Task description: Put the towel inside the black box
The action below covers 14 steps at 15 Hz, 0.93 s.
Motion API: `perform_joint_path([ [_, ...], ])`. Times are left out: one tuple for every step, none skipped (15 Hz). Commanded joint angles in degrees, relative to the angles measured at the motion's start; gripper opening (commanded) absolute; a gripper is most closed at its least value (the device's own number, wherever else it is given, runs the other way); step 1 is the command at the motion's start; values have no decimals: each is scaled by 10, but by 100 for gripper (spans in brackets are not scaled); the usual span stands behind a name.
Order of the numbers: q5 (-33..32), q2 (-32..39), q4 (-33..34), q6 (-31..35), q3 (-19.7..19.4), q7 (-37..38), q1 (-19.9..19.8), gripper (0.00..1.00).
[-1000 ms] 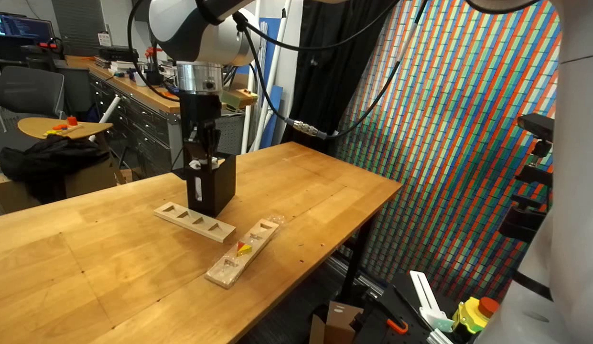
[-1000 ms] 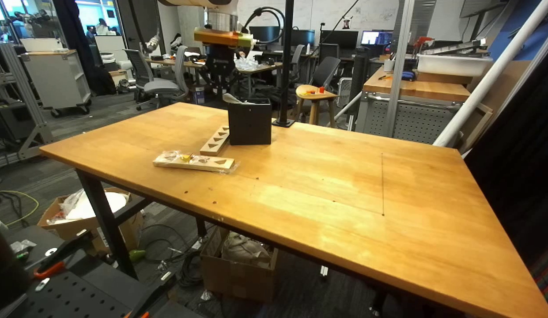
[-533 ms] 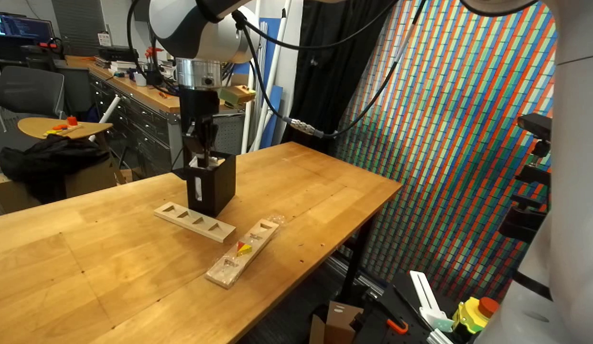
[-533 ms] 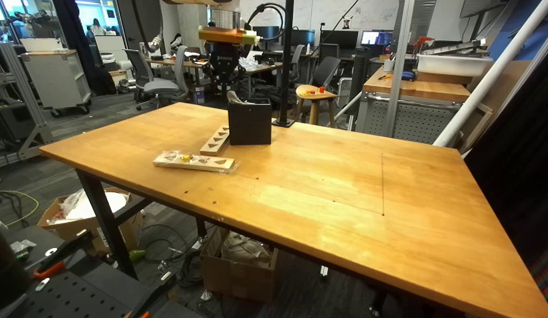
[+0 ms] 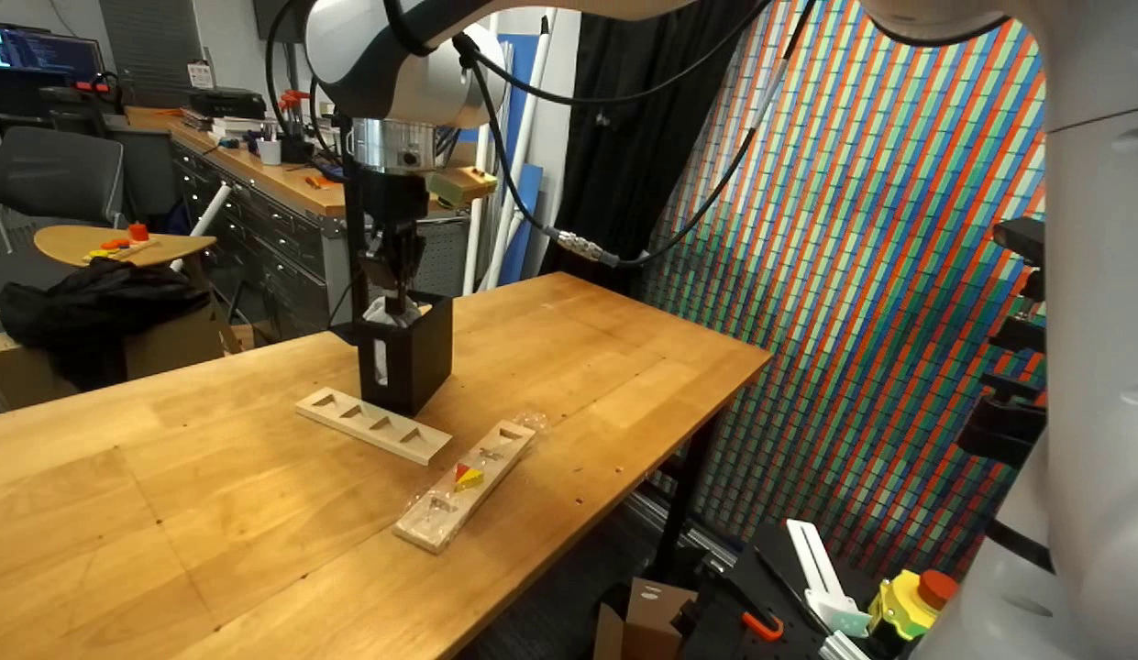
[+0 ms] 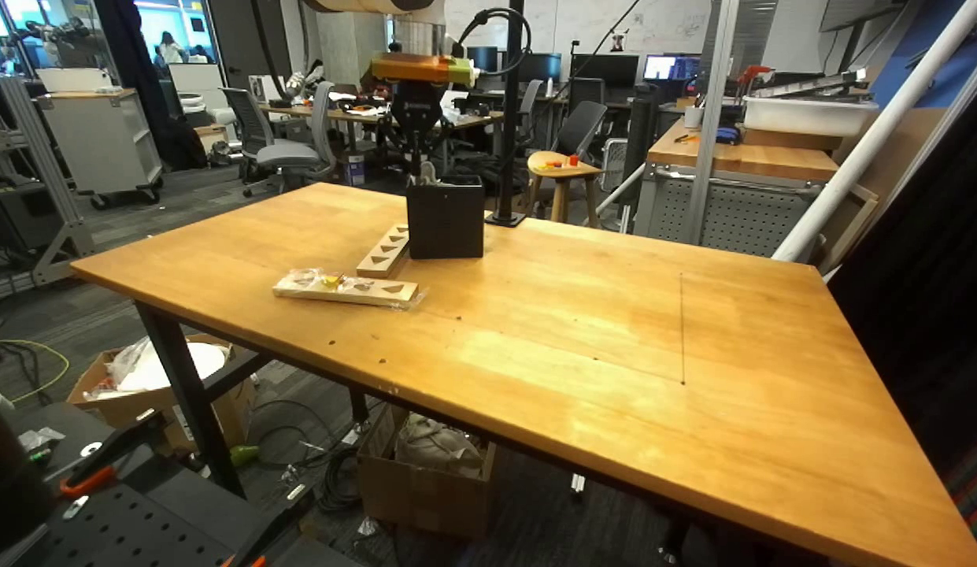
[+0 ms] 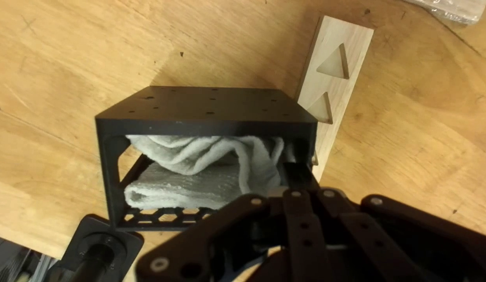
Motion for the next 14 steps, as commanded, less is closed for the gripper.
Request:
perform_joint_path([
  [19,26,30,9,3,-12,-9,0],
  [22,33,37,10,4,-12,-11,0],
  [26,41,44,10,5,-13,-12,0],
  [29,50,53,7,7,-14,-13,0],
  [32,57,61,5,8,-15,-13,0],
  [34,66,71,1,9,-17,-14,0],
  [35,74,79,0,10,-19,-14,0],
  [37,80,85,-2,11,-20,-16,0],
  [39,86,90,-4,11,-22,-17,0],
  [39,92,95,-7,12,-23,-17,0],
  [41,97,98,-10,13,-25,-19,0],
  [43,103,102,-12,13,-26,-21,0],
  [47,109,105,-13,14,-29,-22,0],
  [51,114,109,-14,16,-31,-24,0],
])
